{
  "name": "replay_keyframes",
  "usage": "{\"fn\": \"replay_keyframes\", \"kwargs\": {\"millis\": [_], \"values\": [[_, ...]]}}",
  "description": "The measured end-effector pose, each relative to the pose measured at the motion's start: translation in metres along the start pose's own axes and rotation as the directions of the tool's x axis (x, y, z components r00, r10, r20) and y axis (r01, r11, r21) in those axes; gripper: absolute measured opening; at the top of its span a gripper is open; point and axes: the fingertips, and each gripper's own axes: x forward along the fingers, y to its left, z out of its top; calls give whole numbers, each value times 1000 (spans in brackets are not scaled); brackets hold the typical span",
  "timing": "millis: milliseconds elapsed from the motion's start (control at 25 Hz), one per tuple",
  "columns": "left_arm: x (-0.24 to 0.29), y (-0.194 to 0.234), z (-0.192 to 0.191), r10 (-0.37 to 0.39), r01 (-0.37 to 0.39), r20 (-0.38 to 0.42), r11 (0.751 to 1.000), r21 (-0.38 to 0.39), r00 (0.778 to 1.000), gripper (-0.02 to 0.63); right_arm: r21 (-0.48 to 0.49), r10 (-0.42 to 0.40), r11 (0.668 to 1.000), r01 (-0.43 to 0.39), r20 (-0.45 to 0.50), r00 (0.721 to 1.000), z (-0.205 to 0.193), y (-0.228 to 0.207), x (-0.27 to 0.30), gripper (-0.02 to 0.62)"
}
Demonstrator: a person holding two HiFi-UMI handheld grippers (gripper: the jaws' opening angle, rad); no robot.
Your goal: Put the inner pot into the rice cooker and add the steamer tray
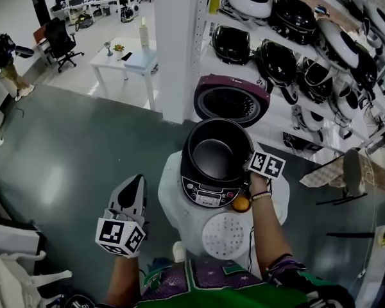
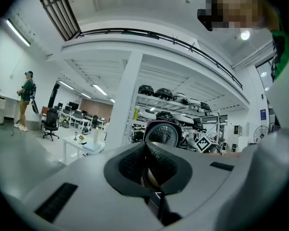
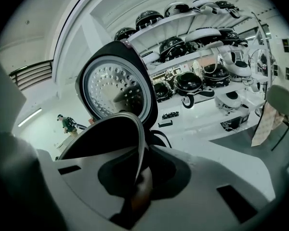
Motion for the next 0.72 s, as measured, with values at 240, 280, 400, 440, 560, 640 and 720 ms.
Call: {"fn": "replay_keyframes", "kwargs": {"millis": [240,280,400,440,560,640,720], "values": [[3,3,-5,11,-11,-13,1000,0,1000,21,-9,-19,1000,19,-45,999,-16,-8,18,38],[4,3,-6,11,-11,-14,1000,0,1000,21,-12,-21,1000,21,-50,998,-18,-9,20,38],[9,4,-11,5,-5,-14,1000,1,1000,21,-29,-33,999,31,-64,997,-23,-12,28,38],[11,5,-13,4,-4,-15,1000,0,1000,21,-36,-38,999,35,-67,997,-24,-13,30,38],[13,7,-11,7,-7,-22,1000,-1,1000,21,-63,-51,997,46,-73,996,-27,-13,35,39],[14,8,-9,10,-10,-28,1000,-1,1000,21,-76,-60,996,54,-79,995,-29,-14,38,41],[14,9,-10,10,-10,-31,1000,0,999,21,-87,-73,994,66,-81,994,-31,-15,41,44]]}}
